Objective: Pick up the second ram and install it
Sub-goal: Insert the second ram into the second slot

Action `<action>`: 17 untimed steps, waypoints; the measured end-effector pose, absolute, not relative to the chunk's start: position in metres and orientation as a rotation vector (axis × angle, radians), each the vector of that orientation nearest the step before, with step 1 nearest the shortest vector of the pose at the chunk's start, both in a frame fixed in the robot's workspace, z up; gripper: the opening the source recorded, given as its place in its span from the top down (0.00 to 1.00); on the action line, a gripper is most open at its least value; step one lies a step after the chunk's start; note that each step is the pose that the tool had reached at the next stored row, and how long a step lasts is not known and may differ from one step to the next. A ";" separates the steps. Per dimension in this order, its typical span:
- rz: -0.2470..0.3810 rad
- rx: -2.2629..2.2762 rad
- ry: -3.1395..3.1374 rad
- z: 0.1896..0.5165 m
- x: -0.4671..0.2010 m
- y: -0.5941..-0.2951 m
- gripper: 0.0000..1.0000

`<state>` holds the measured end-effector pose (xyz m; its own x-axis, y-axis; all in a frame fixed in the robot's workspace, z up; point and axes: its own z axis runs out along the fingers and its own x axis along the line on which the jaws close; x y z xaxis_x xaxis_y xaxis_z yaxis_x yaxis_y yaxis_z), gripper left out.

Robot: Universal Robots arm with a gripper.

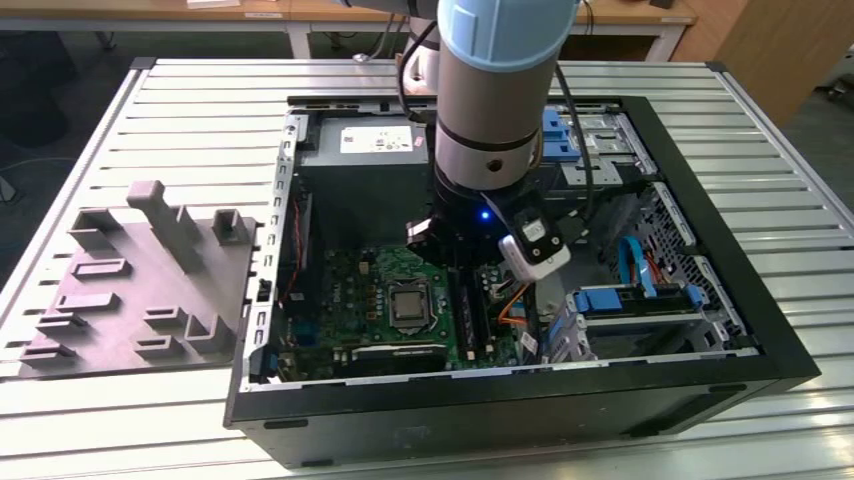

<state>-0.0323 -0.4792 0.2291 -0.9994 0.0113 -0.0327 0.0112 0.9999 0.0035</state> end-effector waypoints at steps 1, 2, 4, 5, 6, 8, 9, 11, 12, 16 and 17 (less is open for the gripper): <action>0.006 0.017 3.109 0.229 -0.032 -0.479 0.89; 0.006 0.017 3.109 0.228 -0.032 -0.479 0.89; 0.005 0.017 3.109 0.228 -0.032 -0.479 0.89; 0.005 0.017 3.109 0.228 -0.032 -0.479 0.89; 0.005 0.017 3.109 0.228 -0.032 -0.479 0.89; 0.006 0.017 3.109 0.228 -0.032 -0.479 0.89; 0.006 0.017 3.109 0.227 -0.032 -0.479 0.89; 0.005 0.017 3.109 0.227 -0.032 -0.479 0.89; 0.005 0.017 3.109 0.227 -0.032 -0.479 0.89; 0.006 0.017 3.109 0.226 -0.032 -0.479 0.89; 0.005 0.017 3.109 0.226 -0.032 -0.479 0.89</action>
